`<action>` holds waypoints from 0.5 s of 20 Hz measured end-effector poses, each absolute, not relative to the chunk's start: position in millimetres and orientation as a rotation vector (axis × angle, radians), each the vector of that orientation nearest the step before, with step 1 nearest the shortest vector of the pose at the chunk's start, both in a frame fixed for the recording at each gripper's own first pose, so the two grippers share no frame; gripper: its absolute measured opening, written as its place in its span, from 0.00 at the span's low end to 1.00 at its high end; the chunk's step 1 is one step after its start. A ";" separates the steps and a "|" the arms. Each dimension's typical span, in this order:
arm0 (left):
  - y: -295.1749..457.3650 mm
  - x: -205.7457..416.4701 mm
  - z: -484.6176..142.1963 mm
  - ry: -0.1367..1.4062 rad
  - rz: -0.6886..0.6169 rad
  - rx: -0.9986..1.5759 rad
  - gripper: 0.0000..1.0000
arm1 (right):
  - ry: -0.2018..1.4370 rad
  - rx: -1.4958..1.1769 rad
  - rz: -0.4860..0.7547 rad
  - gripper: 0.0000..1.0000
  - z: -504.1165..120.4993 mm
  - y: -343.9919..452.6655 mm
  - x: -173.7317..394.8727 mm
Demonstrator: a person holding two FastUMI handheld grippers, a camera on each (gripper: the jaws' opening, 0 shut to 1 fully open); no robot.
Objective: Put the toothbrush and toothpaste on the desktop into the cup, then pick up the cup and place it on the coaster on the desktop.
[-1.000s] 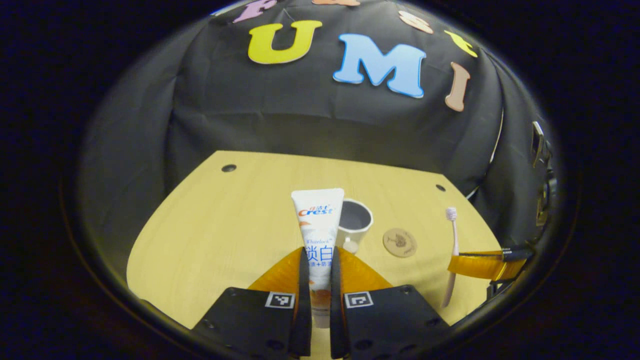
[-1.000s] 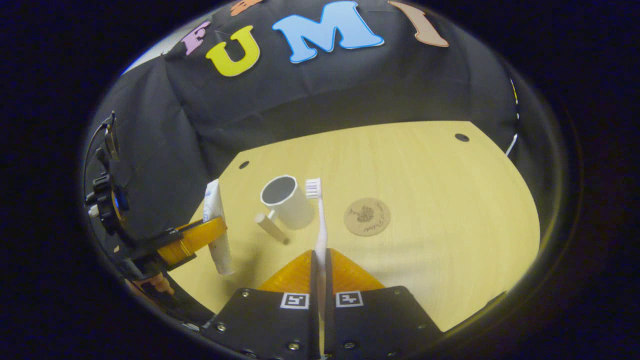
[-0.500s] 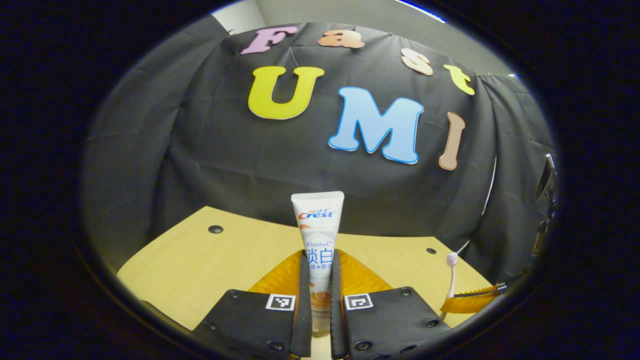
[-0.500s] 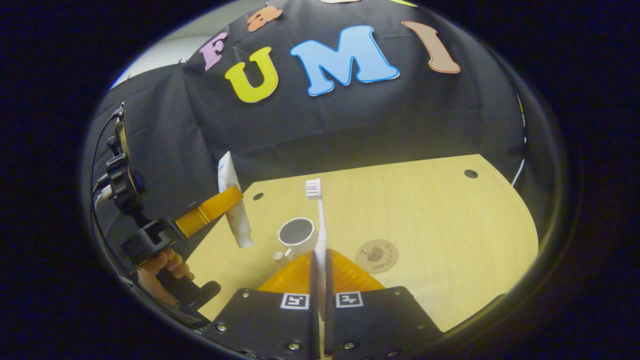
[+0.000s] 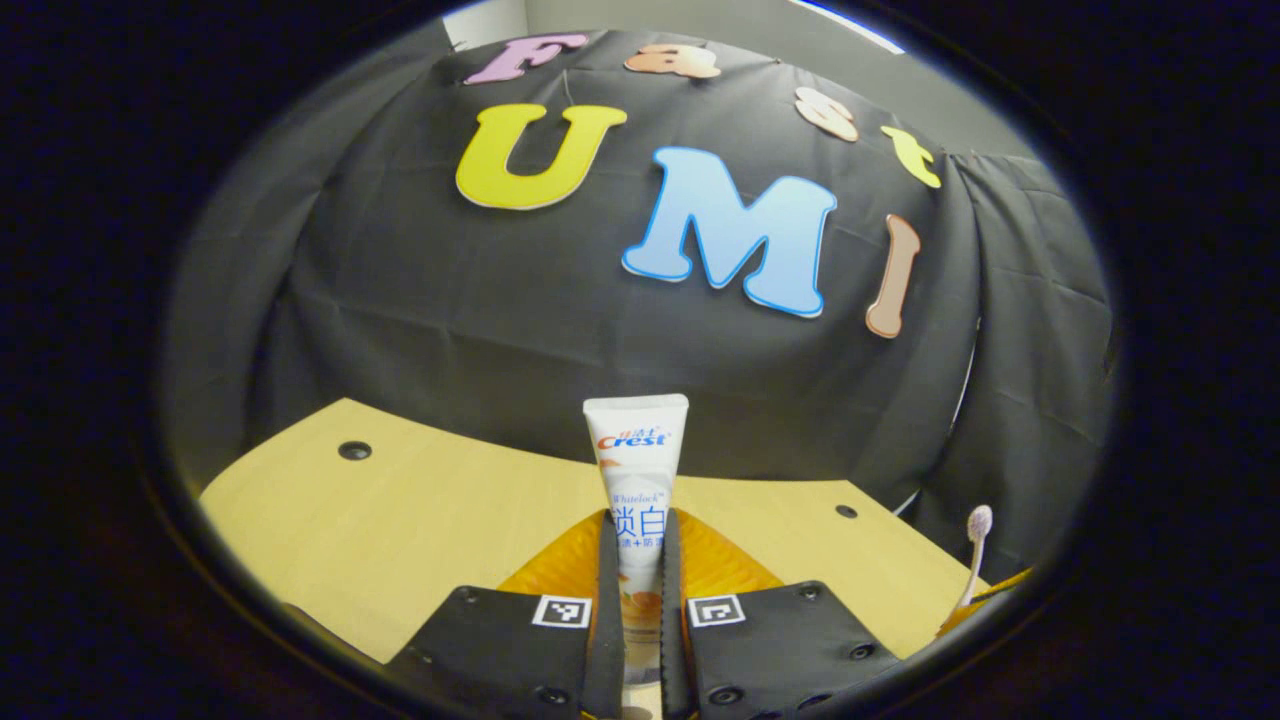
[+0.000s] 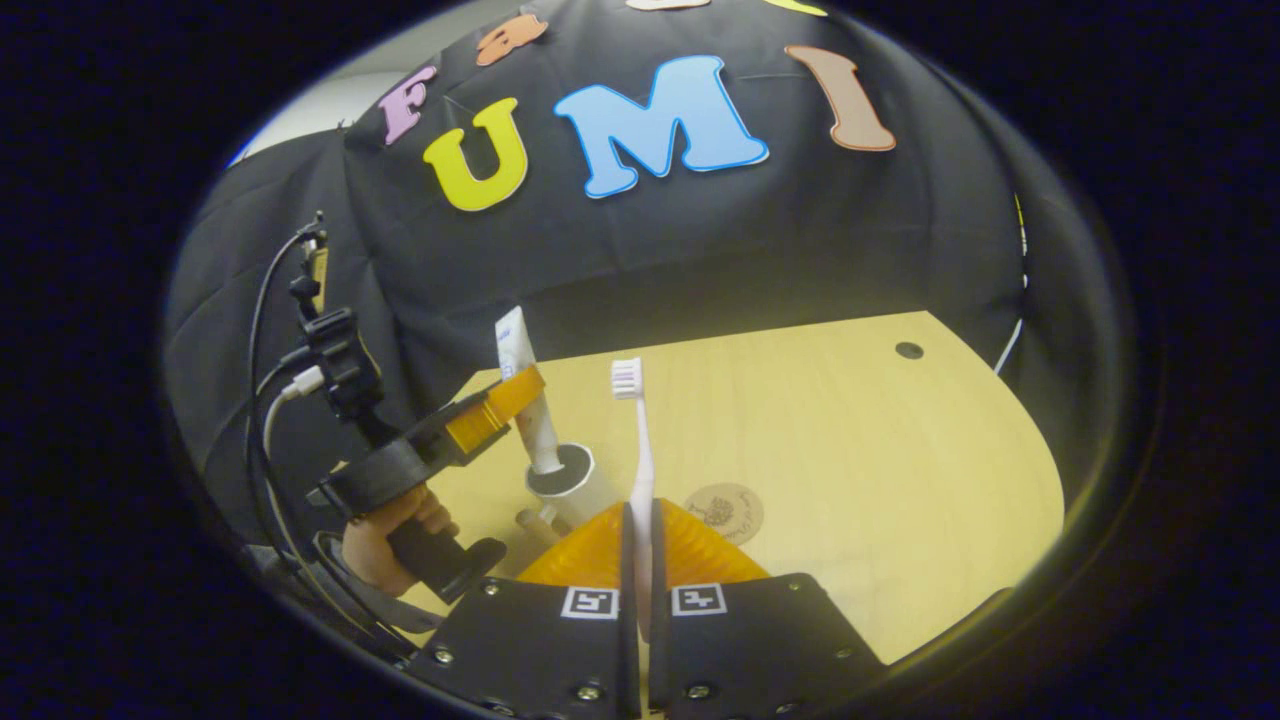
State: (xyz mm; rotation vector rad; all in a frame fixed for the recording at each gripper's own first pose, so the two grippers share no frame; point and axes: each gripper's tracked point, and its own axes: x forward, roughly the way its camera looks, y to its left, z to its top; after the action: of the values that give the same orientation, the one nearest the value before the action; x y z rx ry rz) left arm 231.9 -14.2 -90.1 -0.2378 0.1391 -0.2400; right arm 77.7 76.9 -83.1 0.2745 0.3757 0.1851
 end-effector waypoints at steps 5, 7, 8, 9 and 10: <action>-15.4 238.0 -118.4 0.192 -0.229 -0.222 0.23 | 0.388 0.272 0.183 0.05 -84.1 81.2 77.4; -14.5 236.9 -125.4 0.215 -0.224 -0.222 0.24 | 0.394 0.272 0.185 0.05 -85.1 82.5 79.1; -13.5 235.4 -128.4 0.224 -0.221 -0.226 0.28 | 0.396 0.272 0.189 0.05 -84.0 83.2 79.8; -14.3 232.9 -131.5 0.239 -0.227 -0.234 0.30 | 0.396 0.273 0.193 0.05 -84.1 84.7 80.6; -15.7 228.9 -136.3 0.260 -0.229 -0.243 0.31 | 0.396 0.273 0.197 0.05 -83.6 85.7 82.4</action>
State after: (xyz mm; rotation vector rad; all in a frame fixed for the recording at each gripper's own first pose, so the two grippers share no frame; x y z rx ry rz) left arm 228.9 -15.7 -136.3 -0.2428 0.2602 -0.2291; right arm 82.4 85.7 -83.6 0.2727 0.3963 0.1966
